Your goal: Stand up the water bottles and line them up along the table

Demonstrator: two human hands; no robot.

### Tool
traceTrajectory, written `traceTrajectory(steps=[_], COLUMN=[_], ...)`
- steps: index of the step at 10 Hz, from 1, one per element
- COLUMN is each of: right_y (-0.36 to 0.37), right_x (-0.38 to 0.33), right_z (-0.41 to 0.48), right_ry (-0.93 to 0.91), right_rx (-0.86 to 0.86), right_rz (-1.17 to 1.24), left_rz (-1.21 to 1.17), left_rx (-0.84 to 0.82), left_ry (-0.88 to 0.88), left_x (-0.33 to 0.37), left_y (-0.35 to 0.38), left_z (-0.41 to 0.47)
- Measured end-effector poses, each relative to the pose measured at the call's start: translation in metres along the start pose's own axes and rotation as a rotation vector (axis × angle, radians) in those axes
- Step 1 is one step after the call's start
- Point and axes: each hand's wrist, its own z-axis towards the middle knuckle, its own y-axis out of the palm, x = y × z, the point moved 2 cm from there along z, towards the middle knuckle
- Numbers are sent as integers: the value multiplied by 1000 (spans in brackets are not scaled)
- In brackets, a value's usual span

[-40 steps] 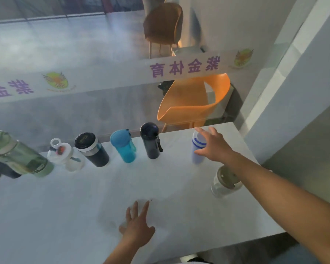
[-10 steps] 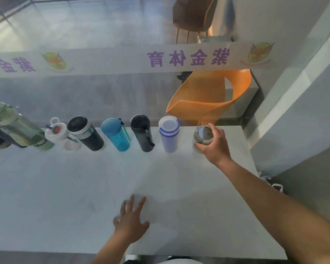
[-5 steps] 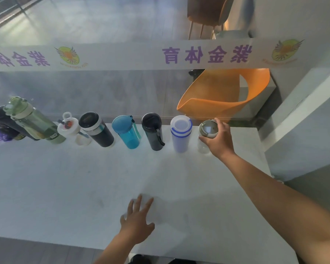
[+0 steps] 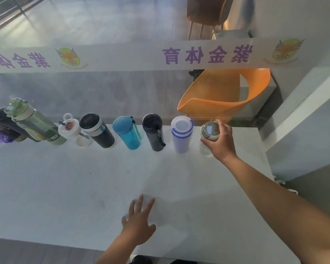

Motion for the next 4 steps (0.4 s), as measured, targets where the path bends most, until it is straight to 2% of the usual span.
traceTrajectory(steps=[4], right_y=[-7], right_x=[-4], right_z=[-12], right_ry=[28], right_rx=[-46], right_rz=[6], left_rz=[-94], left_rx=[7], left_ry=[21], left_x=[-6], left_y=[-7], left_z=[-1])
